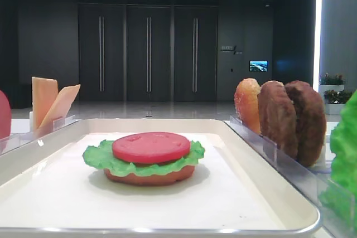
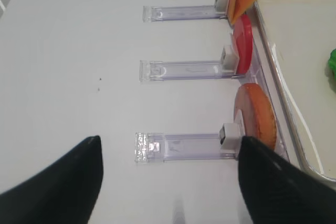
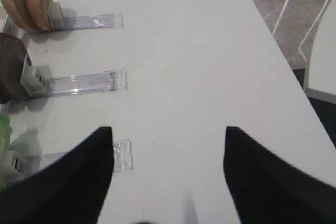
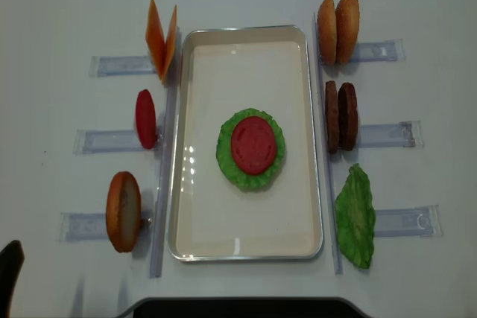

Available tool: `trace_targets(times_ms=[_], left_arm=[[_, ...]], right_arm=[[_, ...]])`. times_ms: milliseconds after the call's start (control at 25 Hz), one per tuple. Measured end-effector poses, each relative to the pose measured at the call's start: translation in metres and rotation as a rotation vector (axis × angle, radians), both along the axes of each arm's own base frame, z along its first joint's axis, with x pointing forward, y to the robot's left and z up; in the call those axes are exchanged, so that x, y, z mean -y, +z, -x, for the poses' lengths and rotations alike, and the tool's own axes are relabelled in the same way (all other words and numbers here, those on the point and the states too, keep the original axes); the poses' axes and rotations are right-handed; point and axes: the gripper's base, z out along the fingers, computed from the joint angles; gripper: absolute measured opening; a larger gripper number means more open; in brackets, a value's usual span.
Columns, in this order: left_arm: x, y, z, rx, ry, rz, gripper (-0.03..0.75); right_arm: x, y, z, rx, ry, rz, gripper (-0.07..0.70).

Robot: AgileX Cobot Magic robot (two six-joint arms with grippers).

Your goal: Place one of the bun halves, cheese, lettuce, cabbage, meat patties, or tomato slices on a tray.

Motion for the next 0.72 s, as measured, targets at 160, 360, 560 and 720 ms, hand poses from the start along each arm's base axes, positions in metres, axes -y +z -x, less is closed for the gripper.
trace_targets(times_ms=[160,360,560,720], left_arm=[[0.0000,-0.0006,0.0012,-0.001,0.000,0.000,0.601],[0.0002,-0.0006,0.0012,-0.001,-0.002,0.002,0.601],[0.0012,-0.0006,0.0012,-0.001,-0.008,0.012,0.591],[0.0012,-0.0006,0.0012,-0.001,-0.008,0.012,0.563]], right_arm=[[0.0000,0.0000,0.0000,0.000,0.000,0.000,0.433],[0.0000,0.0000,0.0000,0.000,0.000,0.000,0.433],[0.0000,0.0000,0.0000,0.000,0.000,0.000,0.433],[0.0000,0.0000,0.0000,0.000,0.000,0.000,0.433]])
